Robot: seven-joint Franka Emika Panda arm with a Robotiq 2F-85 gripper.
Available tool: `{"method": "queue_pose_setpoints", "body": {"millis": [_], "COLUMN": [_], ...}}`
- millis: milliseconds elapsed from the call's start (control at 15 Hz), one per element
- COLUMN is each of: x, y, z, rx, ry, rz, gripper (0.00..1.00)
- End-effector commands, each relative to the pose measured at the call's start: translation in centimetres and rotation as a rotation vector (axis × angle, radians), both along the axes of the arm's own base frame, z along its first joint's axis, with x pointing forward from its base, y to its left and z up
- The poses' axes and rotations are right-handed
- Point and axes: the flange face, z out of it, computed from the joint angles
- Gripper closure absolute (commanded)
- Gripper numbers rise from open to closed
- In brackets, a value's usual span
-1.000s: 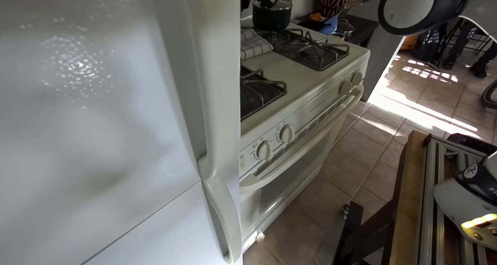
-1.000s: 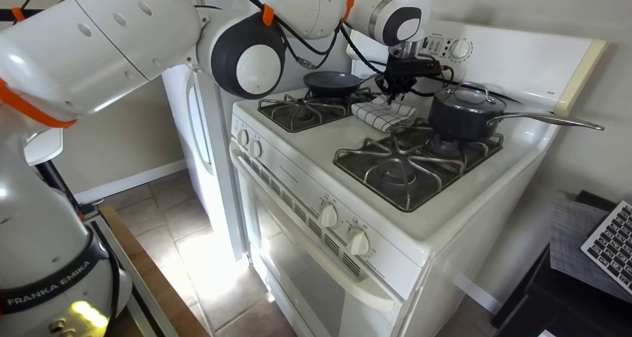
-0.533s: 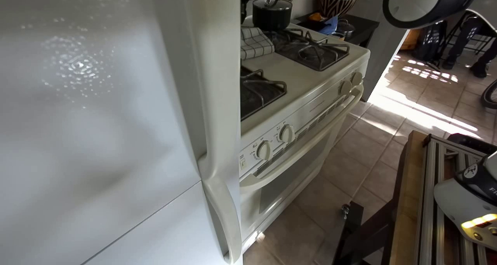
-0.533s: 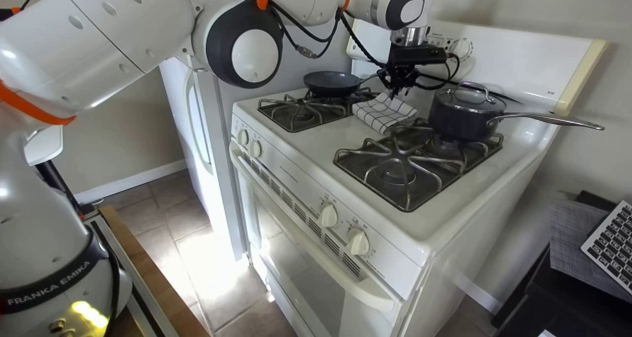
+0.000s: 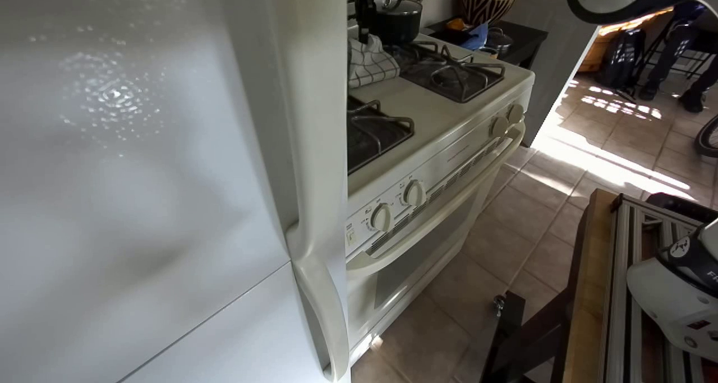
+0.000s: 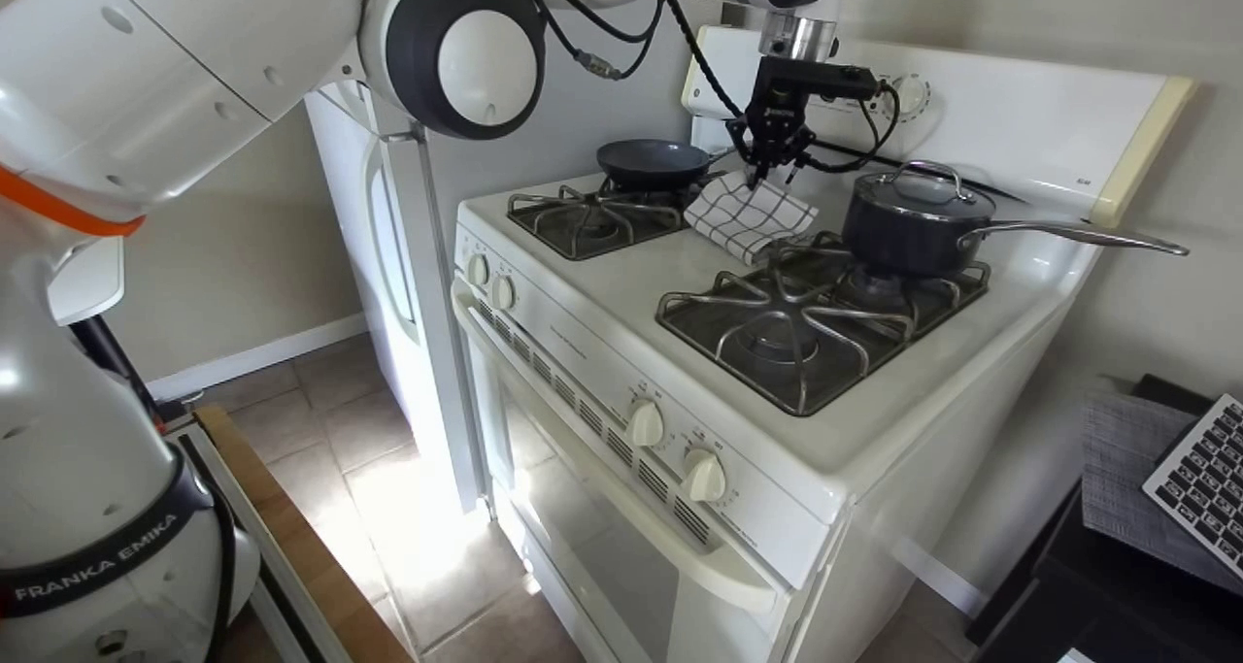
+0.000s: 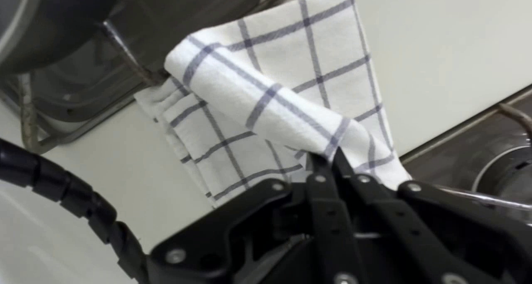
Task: Unfold the hand towel
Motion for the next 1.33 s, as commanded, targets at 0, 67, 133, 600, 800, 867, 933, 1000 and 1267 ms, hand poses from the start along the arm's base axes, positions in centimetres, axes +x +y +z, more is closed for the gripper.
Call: {"method": "queue_pose_setpoints", "body": {"millis": [0, 67, 133, 600, 800, 867, 933, 1000, 1267], "x": [-1.4, -1.6, -1.6, -2.7, -3.4, -3.7, -4.1, -4.5, -6.4], "y": [1.7, 2.0, 2.3, 2.1, 1.8, 1.9, 2.0, 2.3, 2.7], "z": [1.4, 1.6, 1.8, 2.1, 2.3, 2.4, 2.4, 2.4, 2.1], "rx": [0.026, 0.023, 0.018, -0.036, -0.044, -0.041, -0.037, -0.034, -0.033], "ry": [0.086, 0.097, 0.096, 0.144, 0.156, 0.163, 0.172, 0.182, 0.218], "rz": [-0.006, -0.008, -0.011, -0.028, -0.033, -0.036, -0.038, -0.043, -0.048], "gripper": [0.99, 0.99, 0.99, 0.99, 0.99, 0.99, 0.88, 0.96, 0.99]}}
